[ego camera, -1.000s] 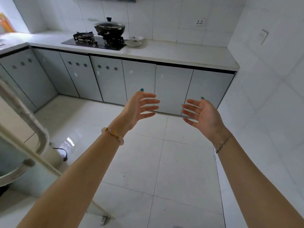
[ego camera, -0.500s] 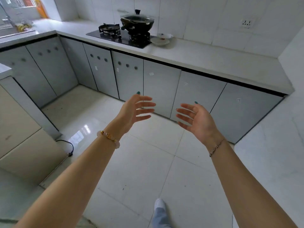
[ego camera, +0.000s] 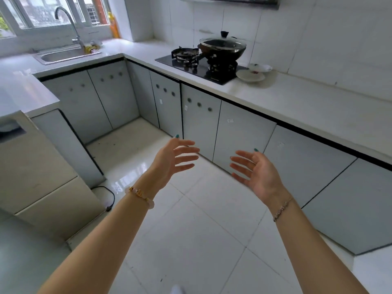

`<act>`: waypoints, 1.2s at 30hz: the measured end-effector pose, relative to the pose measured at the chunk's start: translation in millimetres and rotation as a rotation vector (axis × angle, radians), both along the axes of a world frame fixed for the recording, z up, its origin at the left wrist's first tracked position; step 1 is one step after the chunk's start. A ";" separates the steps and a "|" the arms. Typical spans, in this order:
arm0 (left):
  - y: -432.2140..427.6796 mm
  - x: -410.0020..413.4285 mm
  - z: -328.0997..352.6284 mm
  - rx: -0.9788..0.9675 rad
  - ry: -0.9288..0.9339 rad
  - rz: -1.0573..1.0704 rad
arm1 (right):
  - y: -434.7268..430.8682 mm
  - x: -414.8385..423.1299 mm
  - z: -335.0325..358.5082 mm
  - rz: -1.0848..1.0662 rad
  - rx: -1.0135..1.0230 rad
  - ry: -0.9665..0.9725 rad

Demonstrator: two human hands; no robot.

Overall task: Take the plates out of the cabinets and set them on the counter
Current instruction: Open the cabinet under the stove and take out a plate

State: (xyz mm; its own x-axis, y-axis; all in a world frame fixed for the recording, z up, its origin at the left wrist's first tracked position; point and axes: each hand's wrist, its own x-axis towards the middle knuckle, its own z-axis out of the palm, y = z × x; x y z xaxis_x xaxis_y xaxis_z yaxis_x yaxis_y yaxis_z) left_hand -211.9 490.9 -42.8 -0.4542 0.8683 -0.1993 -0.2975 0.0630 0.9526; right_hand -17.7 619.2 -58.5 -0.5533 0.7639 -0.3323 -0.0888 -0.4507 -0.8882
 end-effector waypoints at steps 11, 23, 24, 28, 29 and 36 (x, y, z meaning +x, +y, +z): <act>85.0 -124.1 -17.2 0.024 0.011 0.046 | 87.0 -126.3 -10.2 0.073 0.038 -0.064; 176.7 -297.3 3.7 -0.002 0.029 0.060 | 168.7 -316.6 -8.6 0.121 -0.011 -0.046; 180.4 -307.4 0.7 -0.008 0.025 0.059 | 174.5 -327.4 -10.2 0.123 -0.017 -0.038; 194.1 -347.6 -13.8 -0.038 0.022 0.094 | 200.9 -369.9 -16.4 0.144 -0.031 -0.030; 197.9 -356.9 -17.4 -0.045 0.011 0.108 | 207.9 -380.1 -18.3 0.153 -0.033 -0.031; 252.6 -426.0 -41.4 -0.093 -0.028 0.171 | 277.3 -457.4 -37.9 0.173 -0.083 -0.018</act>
